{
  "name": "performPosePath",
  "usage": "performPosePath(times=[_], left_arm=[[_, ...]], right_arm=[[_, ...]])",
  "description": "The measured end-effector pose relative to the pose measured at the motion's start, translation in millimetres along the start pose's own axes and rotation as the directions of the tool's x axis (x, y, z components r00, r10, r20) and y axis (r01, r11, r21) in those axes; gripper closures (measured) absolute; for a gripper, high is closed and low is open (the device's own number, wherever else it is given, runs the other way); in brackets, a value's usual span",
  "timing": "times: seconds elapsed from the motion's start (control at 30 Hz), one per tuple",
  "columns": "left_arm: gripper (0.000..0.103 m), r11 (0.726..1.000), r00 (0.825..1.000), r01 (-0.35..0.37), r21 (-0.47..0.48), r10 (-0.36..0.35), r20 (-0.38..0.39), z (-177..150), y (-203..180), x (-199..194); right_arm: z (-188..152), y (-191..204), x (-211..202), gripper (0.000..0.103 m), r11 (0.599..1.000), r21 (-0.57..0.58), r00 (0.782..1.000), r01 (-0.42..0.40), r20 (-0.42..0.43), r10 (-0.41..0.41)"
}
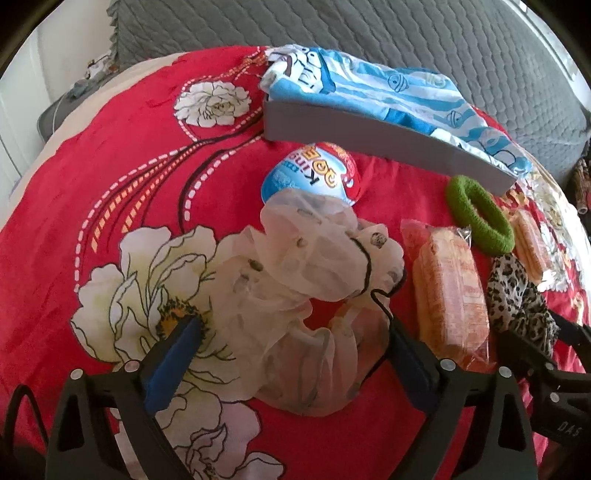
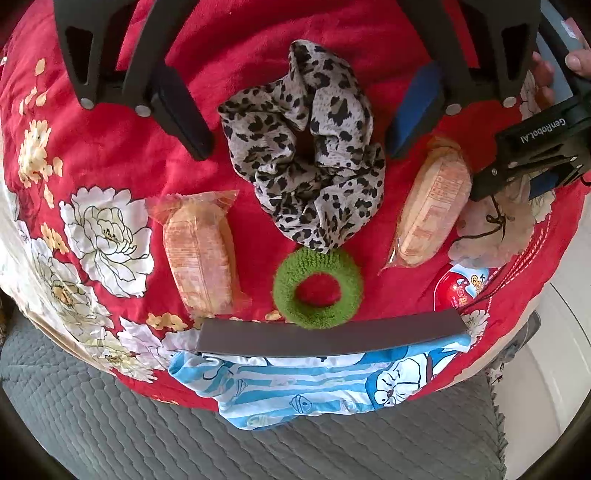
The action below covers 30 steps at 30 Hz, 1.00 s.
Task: Organize objects
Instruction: 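Grasp the sheer beige scrunchie with the left tool while the right tool grasps the leopard scrunchie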
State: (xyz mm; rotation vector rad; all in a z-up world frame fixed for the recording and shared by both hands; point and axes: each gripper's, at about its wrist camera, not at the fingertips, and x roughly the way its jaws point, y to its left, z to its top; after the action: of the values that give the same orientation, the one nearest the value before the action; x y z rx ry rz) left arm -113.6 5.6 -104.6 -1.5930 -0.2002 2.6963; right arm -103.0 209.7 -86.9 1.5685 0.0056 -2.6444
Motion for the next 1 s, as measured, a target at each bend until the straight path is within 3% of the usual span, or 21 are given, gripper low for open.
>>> performPosePath(times=[0.07, 0.23, 0.37, 0.53, 0.63, 0.77, 1.0], left_arm=[[0.030, 1.000, 1.000, -0.002, 0.010, 0.002, -0.001, 0.5, -0.4, 1.0], [0.042, 1.000, 1.000, 0.004, 0.005, -0.004, 0.001, 3.2, 2.7, 1.0], [0.059, 1.000, 1.000, 0.008, 0.020, -0.008, -0.001, 2.8, 2.5, -0.6], [0.068, 0.998, 1.000, 0.015, 0.058, -0.014, -0.017, 1.7, -0.2, -0.6], [0.079, 0.996, 1.000, 0.024, 0.082, -0.024, -0.010, 0.6, -1.4, -2.9], [0.089, 0.997, 1.000, 0.026, 0.076, -0.027, 0.009, -0.4, -0.1, -7.0], [0.094, 0.997, 0.999, 0.037, 0.074, -0.039, 0.032, -0.6, -0.1, -13.6]], right_arm=[[0.5, 1.1, 0.1, 0.011, 1.000, -0.002, 1.000, -0.003, 0.002, 0.003], [0.3, 3.5, 1.9, 0.023, 1.000, -0.019, 1.000, -0.001, -0.002, 0.001], [-0.3, 4.3, 3.3, 0.032, 1.000, -0.026, 1.000, 0.012, -0.012, -0.012], [-1.3, 5.0, 3.5, 0.049, 0.999, -0.040, 0.999, 0.032, -0.025, -0.033], [-1.9, 5.0, 2.3, 0.056, 0.998, -0.048, 0.999, 0.035, -0.033, -0.036], [-3.2, 5.9, 0.6, 0.062, 0.998, -0.055, 0.999, 0.021, -0.042, -0.023], [-3.6, 6.6, -1.7, 0.073, 0.999, -0.053, 0.999, -0.002, -0.054, 0.000]])
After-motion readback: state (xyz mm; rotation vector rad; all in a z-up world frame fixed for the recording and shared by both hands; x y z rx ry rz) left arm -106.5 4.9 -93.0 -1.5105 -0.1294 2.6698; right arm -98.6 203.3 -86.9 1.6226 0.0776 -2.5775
